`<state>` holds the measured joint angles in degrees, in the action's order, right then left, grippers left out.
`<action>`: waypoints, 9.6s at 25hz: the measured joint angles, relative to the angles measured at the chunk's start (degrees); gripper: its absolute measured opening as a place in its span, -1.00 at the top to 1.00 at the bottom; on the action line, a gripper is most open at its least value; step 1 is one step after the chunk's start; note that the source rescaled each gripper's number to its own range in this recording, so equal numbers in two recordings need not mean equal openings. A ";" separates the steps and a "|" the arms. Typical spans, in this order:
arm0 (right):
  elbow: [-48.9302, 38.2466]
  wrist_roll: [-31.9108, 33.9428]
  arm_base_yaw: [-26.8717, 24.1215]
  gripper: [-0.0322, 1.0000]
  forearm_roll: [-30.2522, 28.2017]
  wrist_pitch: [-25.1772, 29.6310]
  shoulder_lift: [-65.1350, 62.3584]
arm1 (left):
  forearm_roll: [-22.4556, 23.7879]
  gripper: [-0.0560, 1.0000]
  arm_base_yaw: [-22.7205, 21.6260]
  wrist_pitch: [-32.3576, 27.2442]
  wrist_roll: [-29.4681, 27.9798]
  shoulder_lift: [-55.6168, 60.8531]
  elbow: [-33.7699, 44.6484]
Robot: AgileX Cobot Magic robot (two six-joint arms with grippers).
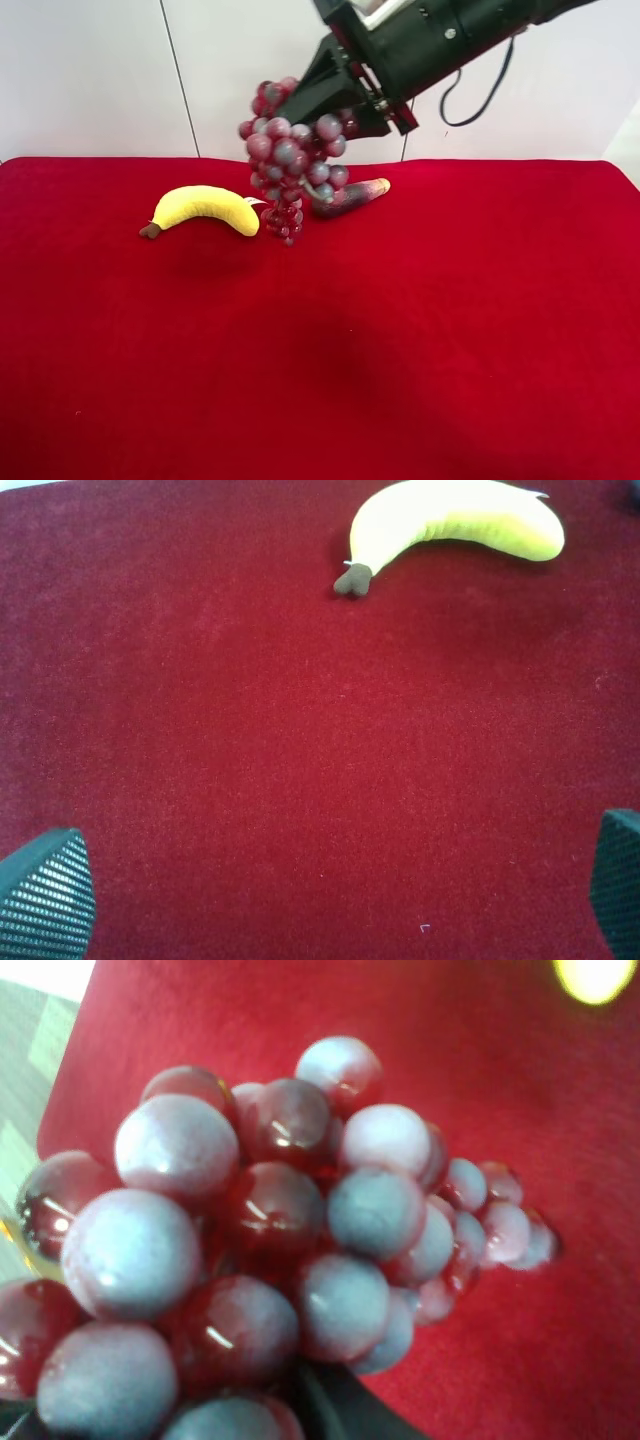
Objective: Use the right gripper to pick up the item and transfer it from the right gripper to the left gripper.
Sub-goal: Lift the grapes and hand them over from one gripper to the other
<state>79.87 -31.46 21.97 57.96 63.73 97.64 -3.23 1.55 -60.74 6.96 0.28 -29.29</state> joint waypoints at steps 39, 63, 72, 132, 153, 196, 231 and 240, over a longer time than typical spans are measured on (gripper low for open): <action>8.46 6.15 9.92 0.88 -8.99 -5.67 1.91 | -51.79 -1.00 0.00 25.06 56.17 -45.55 -1.30; 8.53 6.15 9.92 0.88 -8.99 -7.20 1.91 | -68.98 -1.00 39.59 70.58 73.89 -72.07 -9.21; 8.65 6.15 9.86 0.88 -10.74 -7.12 1.86 | -69.89 -1.00 44.62 75.93 72.66 -77.71 -13.41; 9.12 -1.70 8.80 0.93 -10.14 -3.03 -0.98 | -83.03 -1.00 45.86 82.25 75.66 -79.43 -14.08; 9.20 7.25 9.45 0.93 -22.93 -4.89 -1.59 | -84.09 -1.00 45.77 85.88 78.03 -79.98 -13.97; 9.14 10.41 9.89 0.93 -24.86 -12.86 0.41 | -84.51 -1.00 45.22 71.57 72.28 -78.14 -17.28; 9.14 10.10 13.81 0.94 -30.60 -16.91 0.25 | -85.30 0.75 45.10 73.35 70.83 -77.78 -17.76; 9.20 10.04 13.81 0.07 -31.39 -17.07 0.05 | -85.58 0.75 45.10 72.17 70.27 -77.78 -17.76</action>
<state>89.07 -21.43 35.78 26.57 46.66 97.69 -88.81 46.65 11.43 77.23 -77.50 -47.05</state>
